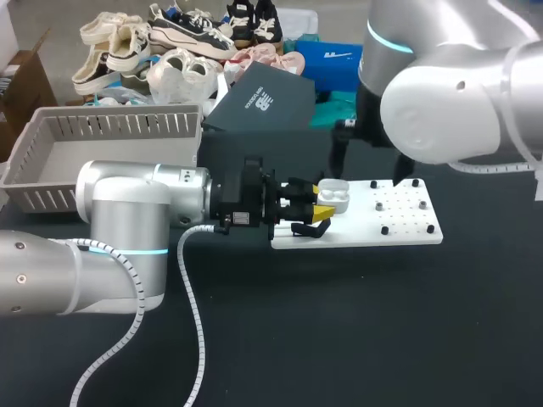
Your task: Pick up each earbud case from the left stands, insert the matching earbuds, close the lid, and place the case in the box.
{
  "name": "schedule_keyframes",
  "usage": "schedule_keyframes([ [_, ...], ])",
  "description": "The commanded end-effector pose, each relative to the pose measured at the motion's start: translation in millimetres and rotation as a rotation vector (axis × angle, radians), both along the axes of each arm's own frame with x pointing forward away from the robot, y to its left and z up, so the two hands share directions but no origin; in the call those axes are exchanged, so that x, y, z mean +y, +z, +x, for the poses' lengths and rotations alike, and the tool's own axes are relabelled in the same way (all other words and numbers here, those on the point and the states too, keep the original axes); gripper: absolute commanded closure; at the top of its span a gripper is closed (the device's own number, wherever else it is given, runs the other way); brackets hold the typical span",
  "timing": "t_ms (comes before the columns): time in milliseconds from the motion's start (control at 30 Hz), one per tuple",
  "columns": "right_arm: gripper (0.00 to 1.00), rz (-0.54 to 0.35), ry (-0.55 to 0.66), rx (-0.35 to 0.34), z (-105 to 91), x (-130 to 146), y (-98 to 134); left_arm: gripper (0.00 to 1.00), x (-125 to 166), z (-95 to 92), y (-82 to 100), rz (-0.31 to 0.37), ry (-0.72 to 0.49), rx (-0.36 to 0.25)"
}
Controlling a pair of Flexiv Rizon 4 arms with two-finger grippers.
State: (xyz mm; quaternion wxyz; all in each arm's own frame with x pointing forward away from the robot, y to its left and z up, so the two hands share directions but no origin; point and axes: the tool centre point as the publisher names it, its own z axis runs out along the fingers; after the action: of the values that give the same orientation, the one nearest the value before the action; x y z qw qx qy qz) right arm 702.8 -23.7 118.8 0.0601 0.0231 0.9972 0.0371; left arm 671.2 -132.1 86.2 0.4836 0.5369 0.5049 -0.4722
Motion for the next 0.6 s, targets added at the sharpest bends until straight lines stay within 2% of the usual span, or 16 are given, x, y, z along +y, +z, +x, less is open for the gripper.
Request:
schedule_keyframes([
  [33, 0.0, 0.016, 0.013, -0.008, -15.6, -5.1, 4.5, 1.0, -0.1, -1.6, -0.2, -0.001, 0.007, -0.002],
  [233, 0.0, 0.021, 0.03, -0.006, -22.0, -5.3, 5.2, 1.0, -0.1, -1.6, -0.2, -0.001, 0.007, -0.002],
  [400, 0.0, 0.041, 0.009, -0.054, -20.0, -11.7, 11.9, 1.0, -0.1, -1.6, -0.2, -0.001, 0.007, -0.002],
  [533, 0.0, 0.109, 0.028, -0.104, -22.0, -26.6, 26.3, 1.0, -0.1, -1.6, -0.2, -0.001, 0.007, -0.002],
  [600, 0.0, 0.151, 0.073, -0.102, -30.3, -32.8, 33.0, 1.0, 14.3, 1.5, 7.0, 0.002, 0.032, -0.006],
])
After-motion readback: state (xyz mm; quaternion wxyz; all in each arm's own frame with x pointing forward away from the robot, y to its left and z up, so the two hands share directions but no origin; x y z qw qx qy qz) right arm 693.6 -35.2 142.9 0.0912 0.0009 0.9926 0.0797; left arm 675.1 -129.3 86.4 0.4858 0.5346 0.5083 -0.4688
